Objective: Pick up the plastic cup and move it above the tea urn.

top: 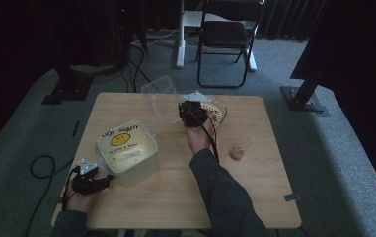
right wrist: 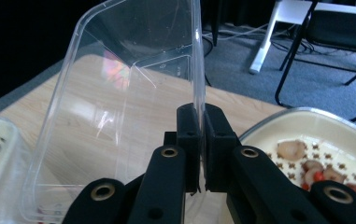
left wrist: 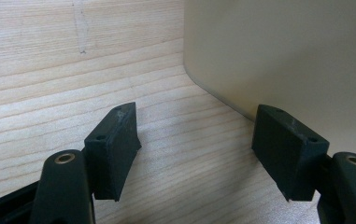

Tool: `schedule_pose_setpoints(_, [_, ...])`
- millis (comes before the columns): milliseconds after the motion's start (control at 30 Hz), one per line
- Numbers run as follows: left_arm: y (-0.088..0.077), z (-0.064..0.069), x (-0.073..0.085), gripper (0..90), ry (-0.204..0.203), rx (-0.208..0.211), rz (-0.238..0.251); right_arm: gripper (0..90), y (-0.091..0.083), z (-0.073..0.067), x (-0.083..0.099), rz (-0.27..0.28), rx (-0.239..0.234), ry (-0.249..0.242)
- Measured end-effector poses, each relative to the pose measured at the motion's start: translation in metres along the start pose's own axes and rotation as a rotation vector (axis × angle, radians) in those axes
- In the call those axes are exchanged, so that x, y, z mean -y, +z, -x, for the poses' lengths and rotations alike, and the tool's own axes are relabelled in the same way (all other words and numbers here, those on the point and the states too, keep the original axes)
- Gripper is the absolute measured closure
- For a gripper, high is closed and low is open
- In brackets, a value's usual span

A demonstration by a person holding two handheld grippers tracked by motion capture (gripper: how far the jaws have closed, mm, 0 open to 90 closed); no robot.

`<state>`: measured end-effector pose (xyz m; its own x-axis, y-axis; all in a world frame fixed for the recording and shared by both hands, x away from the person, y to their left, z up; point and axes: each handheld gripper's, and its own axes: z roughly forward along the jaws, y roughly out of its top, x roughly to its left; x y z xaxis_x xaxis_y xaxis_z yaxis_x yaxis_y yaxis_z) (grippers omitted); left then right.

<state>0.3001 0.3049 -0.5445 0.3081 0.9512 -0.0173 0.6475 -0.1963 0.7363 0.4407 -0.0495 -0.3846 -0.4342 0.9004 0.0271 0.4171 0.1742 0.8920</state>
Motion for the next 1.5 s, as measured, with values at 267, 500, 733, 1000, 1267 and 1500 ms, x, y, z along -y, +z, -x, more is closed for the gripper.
schedule_pose_setpoints(267, [0.0,0.0,0.0,31.9,0.0,0.001,-0.002,87.2,-0.019,-0.015,-0.011,0.039,-0.086,0.006])
schedule_pose_setpoints(500, [0.0,0.0,0.0,31.9,-0.001,0.001,-0.002,87.2,-0.029,-0.044,-0.014,0.044,-0.183,-0.023])
schedule_pose_setpoints(733, [0.0,0.0,0.0,31.9,-0.001,0.001,-0.001,87.1,-0.032,-0.064,-0.013,0.042,-0.248,-0.041])
schedule_pose_setpoints(1000, [0.0,0.0,0.0,31.9,-0.002,0.001,-0.002,87.0,-0.031,-0.078,-0.01,0.035,-0.289,-0.047])
schedule_pose_setpoints(1267, [-0.001,0.0,0.0,32.0,-0.002,0.002,-0.005,56.8,-0.028,-0.084,-0.004,0.012,-0.457,-0.05])
schedule_pose_setpoints(1500, [-0.001,0.0,0.0,32.0,-0.002,0.0,-0.003,54.2,-0.03,-0.071,-0.004,0.007,-0.398,-0.099])
